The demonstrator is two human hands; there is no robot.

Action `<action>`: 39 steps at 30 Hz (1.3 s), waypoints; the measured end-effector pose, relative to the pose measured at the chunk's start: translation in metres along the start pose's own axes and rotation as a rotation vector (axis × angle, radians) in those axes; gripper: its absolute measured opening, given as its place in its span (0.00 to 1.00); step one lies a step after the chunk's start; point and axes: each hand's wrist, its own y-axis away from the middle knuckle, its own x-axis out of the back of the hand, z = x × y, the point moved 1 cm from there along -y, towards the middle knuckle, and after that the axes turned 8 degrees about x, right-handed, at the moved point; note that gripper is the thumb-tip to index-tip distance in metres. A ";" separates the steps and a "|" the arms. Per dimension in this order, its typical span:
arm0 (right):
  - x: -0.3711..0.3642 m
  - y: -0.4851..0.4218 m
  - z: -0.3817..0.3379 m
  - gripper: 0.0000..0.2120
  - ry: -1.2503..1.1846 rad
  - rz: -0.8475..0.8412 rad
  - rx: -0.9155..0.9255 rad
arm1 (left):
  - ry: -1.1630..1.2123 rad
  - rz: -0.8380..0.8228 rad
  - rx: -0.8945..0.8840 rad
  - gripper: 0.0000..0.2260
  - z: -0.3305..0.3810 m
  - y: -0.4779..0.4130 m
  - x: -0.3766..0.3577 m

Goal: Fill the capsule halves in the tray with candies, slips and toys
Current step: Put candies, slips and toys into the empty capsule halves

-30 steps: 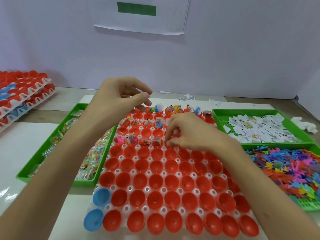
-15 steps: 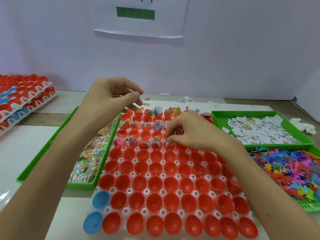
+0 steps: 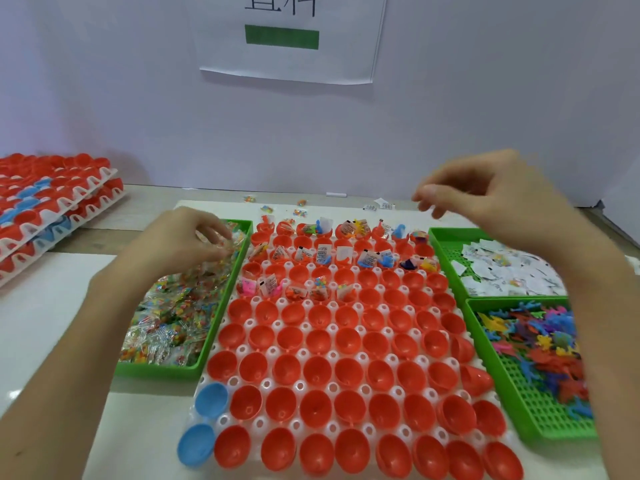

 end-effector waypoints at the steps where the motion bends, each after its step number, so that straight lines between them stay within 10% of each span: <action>1: 0.009 0.003 0.004 0.05 -0.016 0.037 -0.014 | 0.009 0.001 0.005 0.08 -0.002 -0.002 -0.004; 9: 0.060 0.029 0.076 0.07 0.064 0.210 -0.337 | -0.029 0.087 -0.022 0.09 -0.009 -0.011 -0.006; 21: 0.017 0.042 0.129 0.12 0.198 -0.305 -0.598 | -0.066 0.134 -0.055 0.12 -0.012 -0.010 -0.001; 39: 0.029 0.034 0.117 0.04 0.239 -0.007 -0.436 | 0.458 0.101 -0.123 0.12 0.007 0.003 0.008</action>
